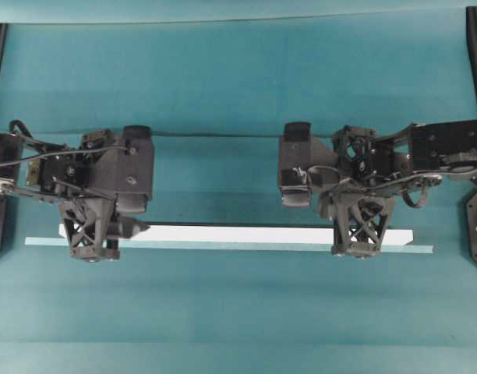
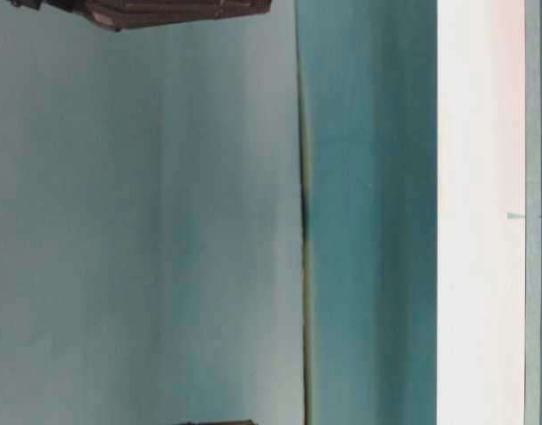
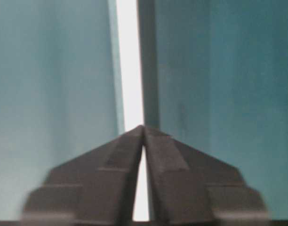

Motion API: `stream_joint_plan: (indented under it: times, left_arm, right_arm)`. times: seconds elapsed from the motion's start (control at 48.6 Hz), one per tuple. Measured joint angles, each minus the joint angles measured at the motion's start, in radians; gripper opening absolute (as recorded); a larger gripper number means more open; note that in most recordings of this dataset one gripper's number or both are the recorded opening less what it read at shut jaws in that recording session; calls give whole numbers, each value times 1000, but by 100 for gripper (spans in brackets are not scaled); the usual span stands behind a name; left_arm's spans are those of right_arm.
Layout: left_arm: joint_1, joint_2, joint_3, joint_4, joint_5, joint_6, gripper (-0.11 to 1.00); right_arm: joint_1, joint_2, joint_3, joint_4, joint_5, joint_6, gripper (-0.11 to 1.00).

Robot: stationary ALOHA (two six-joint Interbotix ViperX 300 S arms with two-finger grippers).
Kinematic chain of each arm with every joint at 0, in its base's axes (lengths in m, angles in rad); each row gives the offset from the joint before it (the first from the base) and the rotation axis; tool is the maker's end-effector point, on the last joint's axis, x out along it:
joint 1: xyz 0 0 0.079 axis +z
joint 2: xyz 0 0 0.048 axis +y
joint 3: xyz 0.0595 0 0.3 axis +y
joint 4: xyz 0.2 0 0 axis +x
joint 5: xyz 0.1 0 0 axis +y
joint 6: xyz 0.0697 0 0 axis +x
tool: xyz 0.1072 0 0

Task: Lift a wooden board with both hands.
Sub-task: 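Move both grippers down toward the two ends of the white board, then close both grippers on the white board near each end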

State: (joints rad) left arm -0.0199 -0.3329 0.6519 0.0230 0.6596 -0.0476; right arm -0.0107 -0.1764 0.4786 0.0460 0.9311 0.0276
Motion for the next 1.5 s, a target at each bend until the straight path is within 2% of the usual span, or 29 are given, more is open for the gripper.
stream_joint_plan:
  times: [0.062, 0.103, 0.185, 0.247, 0.411, 0.699, 0.925, 1.501]
  left_arm:
    - [3, 6, -3, 0, 8, -11, 94]
    - [5, 12, -8, 0, 14, -12, 98]
    - [6, 26, -11, 0, 21, -12, 95]
    - [6, 35, -11, 0, 23, -12, 95]
    - [5, 71, -2, 0, 12, -15, 96]
    - [-8, 144, 48, 0, -87, -23, 96]
    - [-9, 202, 84, 0, -164, -23, 96]
    - [-3, 258, 118, 3, -242, -25, 96]
  right_arm:
    - [0, 2, 0, 5, 5, 2, 62]
    - [0, 2, 2, 5, 5, 0, 73]
    - [5, 2, 14, 5, 3, 3, 90]
    - [12, 3, 28, -2, -2, 3, 95]
    - [15, 8, 58, -5, -21, 9, 95]
    - [17, 55, 110, -6, -104, 12, 95]
    - [17, 98, 129, -6, -161, 14, 95]
    - [17, 160, 156, 0, -249, 15, 95]
